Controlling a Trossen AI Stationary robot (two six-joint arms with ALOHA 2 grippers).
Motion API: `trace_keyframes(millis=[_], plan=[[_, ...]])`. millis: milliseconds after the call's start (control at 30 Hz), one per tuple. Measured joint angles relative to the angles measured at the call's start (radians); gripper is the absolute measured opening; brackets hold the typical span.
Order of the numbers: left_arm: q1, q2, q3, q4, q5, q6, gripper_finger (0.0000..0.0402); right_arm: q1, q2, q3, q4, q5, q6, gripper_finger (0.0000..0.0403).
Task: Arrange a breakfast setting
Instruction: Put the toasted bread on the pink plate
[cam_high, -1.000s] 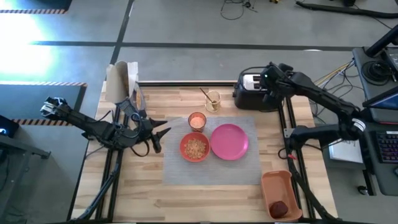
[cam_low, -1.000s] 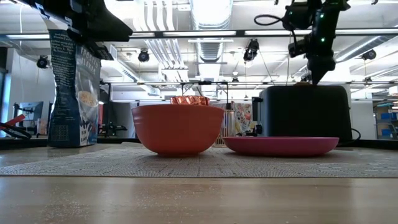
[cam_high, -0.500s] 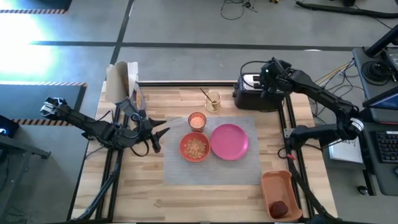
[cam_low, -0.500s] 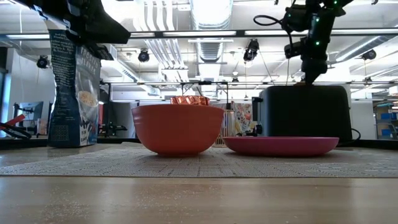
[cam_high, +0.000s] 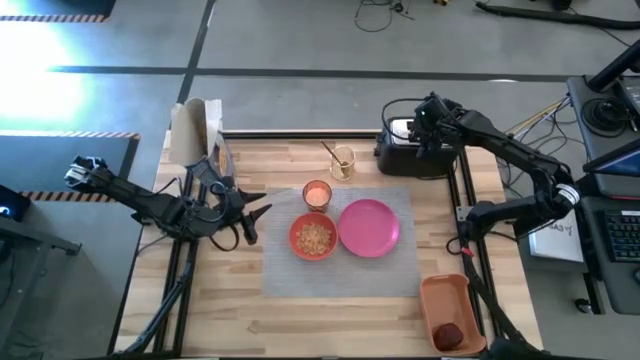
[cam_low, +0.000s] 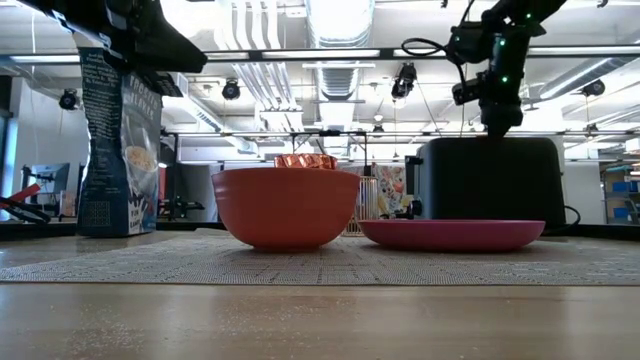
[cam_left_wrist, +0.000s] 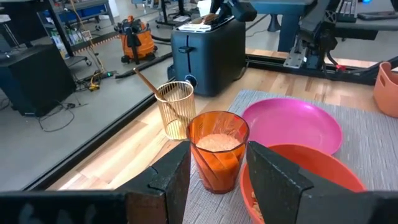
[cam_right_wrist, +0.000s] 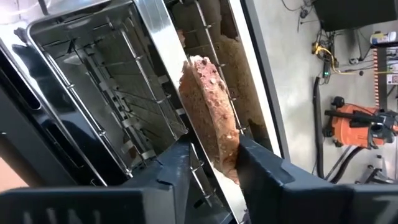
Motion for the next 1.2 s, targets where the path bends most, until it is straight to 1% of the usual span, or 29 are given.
trace_keyframes(millis=[100, 200, 533, 800, 1100, 1200], plan=[[0.000, -0.004, 0.000, -0.007, 0.000, -0.003, 0.0139, 0.000, -0.011, 0.000, -0.002, -0.007, 0.002, 0.0094], [0.000, -0.004, 0.000, -0.007, 0.000, -0.005, 0.0139, 0.000, -0.030, -0.001, -0.006, -0.015, 0.012, 0.0088], [0.000, 0.001, 0.000, -0.007, 0.000, -0.019, 0.0139, 0.000, -0.088, -0.002, -0.019, -0.008, 0.015, 0.0106], [0.000, 0.002, -0.001, -0.015, 0.000, -0.019, 0.0139, -0.004, -0.073, -0.001, -0.019, -0.007, 0.004, 0.0091], [0.000, 0.001, -0.009, -0.019, 0.000, -0.020, 0.0139, -0.045, -0.059, 0.000, -0.004, -0.007, 0.004, 0.0084], [0.000, -0.003, -0.014, -0.020, 0.000, -0.025, 0.0139, -0.055, -0.059, 0.000, -0.003, -0.007, 0.004, 0.0076]])
